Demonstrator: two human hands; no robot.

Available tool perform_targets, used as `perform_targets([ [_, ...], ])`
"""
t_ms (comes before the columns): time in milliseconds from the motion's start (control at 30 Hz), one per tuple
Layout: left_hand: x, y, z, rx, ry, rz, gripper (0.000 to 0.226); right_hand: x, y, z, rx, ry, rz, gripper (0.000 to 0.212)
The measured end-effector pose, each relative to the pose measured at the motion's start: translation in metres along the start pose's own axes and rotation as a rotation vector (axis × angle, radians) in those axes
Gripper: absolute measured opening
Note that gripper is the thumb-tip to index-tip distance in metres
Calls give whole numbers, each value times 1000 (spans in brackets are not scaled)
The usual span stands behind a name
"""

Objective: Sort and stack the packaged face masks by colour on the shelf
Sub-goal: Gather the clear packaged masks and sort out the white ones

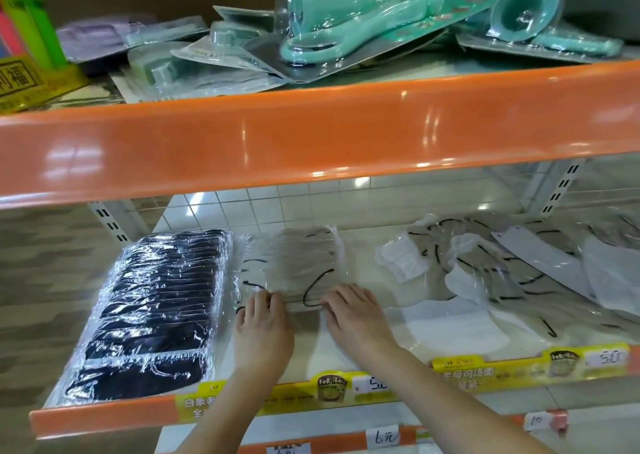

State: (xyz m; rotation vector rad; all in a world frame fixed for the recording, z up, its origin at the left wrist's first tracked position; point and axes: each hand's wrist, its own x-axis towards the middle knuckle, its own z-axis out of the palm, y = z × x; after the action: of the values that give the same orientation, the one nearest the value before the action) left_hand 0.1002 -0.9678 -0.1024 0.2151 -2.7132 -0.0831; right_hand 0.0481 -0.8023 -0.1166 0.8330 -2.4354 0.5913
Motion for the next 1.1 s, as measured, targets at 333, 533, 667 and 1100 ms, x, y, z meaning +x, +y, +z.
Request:
perform_targets([
  [333,10,22,-12,-55,-75,38,20,3,-3,-8,50,-104,55,25],
  [533,26,59,-28,-110,-106,86,26,11,11,-26,70,-209,90,15],
  [667,34,96,-35,-163,-200,76,20,8,38,-49,64,-182,136,23],
  [1100,36,229,-10,-312,-204,288,29,-48,154,-124,-148,8,298,29],
])
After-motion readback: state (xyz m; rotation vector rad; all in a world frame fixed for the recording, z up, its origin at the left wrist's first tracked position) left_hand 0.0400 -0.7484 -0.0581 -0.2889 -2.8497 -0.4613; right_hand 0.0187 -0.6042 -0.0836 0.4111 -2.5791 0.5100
